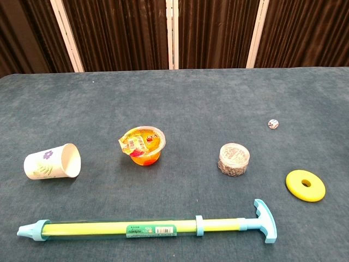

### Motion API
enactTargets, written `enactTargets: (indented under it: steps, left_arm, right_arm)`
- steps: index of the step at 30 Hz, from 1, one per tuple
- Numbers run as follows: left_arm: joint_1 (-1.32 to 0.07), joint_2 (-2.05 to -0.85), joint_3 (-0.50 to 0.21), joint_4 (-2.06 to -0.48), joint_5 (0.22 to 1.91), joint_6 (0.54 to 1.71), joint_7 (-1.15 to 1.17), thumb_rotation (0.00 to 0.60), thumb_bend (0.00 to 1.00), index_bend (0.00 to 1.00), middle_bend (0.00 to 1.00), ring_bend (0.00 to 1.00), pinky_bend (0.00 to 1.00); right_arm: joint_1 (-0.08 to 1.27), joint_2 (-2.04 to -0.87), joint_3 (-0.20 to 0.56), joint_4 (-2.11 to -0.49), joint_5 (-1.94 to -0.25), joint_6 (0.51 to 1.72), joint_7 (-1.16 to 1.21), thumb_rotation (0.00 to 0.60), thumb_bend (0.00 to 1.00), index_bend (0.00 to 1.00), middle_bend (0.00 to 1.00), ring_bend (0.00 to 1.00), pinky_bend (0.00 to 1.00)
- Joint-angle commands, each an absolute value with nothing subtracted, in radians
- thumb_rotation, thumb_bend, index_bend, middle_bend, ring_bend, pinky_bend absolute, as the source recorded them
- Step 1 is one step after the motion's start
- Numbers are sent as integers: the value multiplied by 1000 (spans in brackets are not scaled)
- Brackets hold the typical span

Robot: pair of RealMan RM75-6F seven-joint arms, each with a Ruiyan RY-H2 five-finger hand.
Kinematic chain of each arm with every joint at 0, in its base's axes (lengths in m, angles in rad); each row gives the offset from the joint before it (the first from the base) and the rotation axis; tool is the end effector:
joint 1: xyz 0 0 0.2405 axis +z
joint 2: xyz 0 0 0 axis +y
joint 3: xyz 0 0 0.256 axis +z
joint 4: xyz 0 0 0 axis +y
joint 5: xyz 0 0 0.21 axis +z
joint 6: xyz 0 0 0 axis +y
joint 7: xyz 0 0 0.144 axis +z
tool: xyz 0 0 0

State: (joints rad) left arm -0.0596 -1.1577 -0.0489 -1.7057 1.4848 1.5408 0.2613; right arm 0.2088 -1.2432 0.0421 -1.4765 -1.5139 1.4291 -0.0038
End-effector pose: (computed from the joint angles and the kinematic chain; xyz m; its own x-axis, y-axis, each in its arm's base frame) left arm -0.2926 0.1714 0.1472 0.5100 -0.0279 0.8597 0.8601 0.0302 -0.5093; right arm -0.3032 -0.2194 0.1219 0.4150 -0.0139 0.9097 -0.9029 -0.1296 0.4099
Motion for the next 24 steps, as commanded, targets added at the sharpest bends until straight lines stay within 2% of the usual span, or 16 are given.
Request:
enactTargets:
  steps: [1, 8, 12, 15, 19, 24]
  left_arm:
    - [-59, -1157, -48, -1705, 1484, 1541, 262, 600, 42, 0, 0, 0, 0]
    - [-56, -1153, -51, -1707, 1483, 1547, 255, 600, 43, 0, 0, 0, 0]
    - [-56, -1151, -55, -1707, 1480, 1549, 249, 600, 43, 0, 0, 0, 0]
    - [-58, -1149, -59, -1704, 1476, 1547, 242, 600, 42, 0, 0, 0, 0]
    - [-67, -1152, -66, -1697, 1470, 1536, 234, 600, 43, 0, 0, 0, 0]
    - [-77, -1157, -73, -1679, 1451, 1515, 227, 600, 43, 0, 0, 0, 0]
  right_arm:
    - [209, -1244, 44, -1477, -1513, 1426, -4, 600, 165, 57, 0, 0, 0]
    - [216, -1249, 53, -1481, -1515, 1417, -8, 600, 165, 67, 0, 0, 0]
    - [229, -1251, 69, -1493, -1503, 1402, 1, 600, 160, 151, 0, 0, 0]
    - [288, -1266, 133, -1521, -1456, 1343, -9, 600, 157, 230, 4, 0, 0]
    - [390, -1308, 208, -1522, -1366, 1220, -77, 600, 176, 312, 59, 0, 0]
    - [494, -1391, 254, -1450, -1270, 1100, -185, 600, 201, 332, 84, 0, 0]
